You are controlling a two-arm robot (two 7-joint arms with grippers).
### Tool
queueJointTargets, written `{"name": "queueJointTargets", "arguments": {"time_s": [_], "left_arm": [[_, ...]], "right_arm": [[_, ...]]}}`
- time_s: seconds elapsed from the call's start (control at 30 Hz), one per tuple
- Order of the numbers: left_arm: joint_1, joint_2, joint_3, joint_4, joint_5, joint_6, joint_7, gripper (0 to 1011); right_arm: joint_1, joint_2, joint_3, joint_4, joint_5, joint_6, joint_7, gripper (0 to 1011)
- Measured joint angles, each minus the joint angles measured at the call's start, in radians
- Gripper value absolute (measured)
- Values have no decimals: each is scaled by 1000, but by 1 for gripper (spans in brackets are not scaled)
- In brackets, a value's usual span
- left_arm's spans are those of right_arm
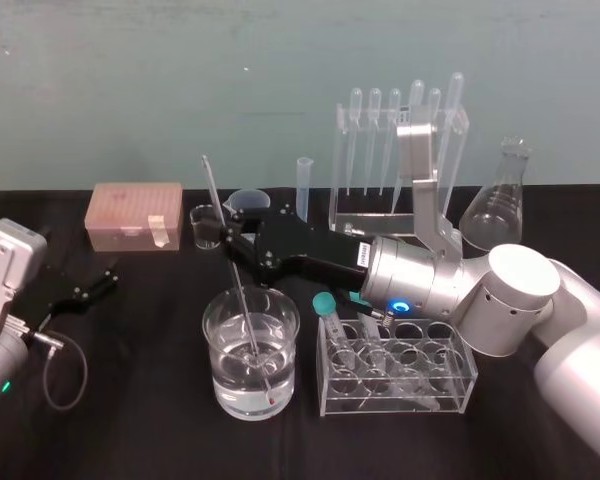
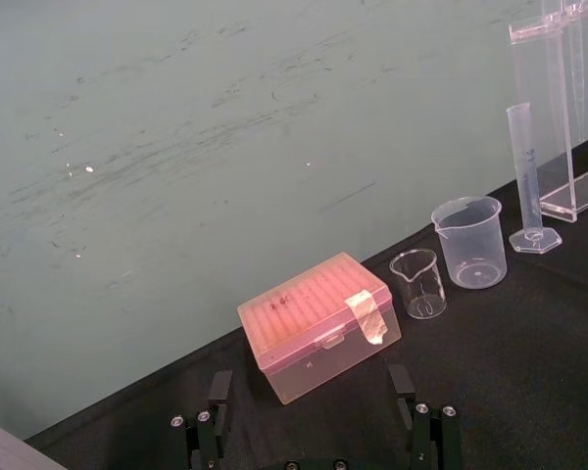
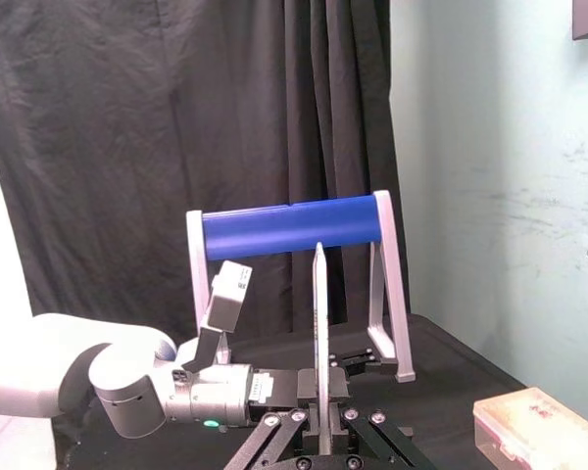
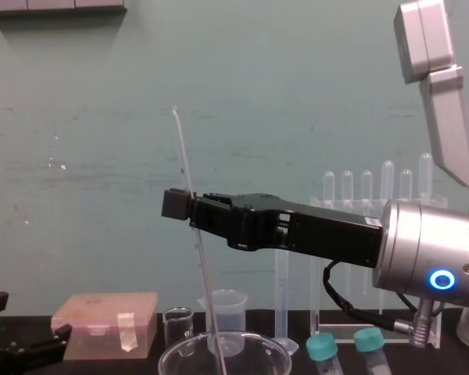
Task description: Hold the thermometer with one hand and immerse one end into the beaker, then reinsert it into the test tube rack.
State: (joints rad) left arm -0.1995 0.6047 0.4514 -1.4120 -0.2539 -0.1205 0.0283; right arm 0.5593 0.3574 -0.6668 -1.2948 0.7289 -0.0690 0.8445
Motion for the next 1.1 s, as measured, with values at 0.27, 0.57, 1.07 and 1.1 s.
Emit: {"name": "queueJointTargets", "arguments": {"time_s": [0.27,0.57,1.07,1.1], "left_arm": [[0,0,0,0,0,0,0,1008],[0,0,0,0,0,0,0,1008],[0,0,0,0,0,0,0,1008],[0,0,0,0,0,0,0,1008]], "right_arm": [[-5,6,3,-9,-2,0,-4,56],[-7,12,4,-16,-3,1,-6,56],[-19,24,7,-35,-1,2,-9,56],[-21,24,7,-37,-1,2,-10,57]]}}
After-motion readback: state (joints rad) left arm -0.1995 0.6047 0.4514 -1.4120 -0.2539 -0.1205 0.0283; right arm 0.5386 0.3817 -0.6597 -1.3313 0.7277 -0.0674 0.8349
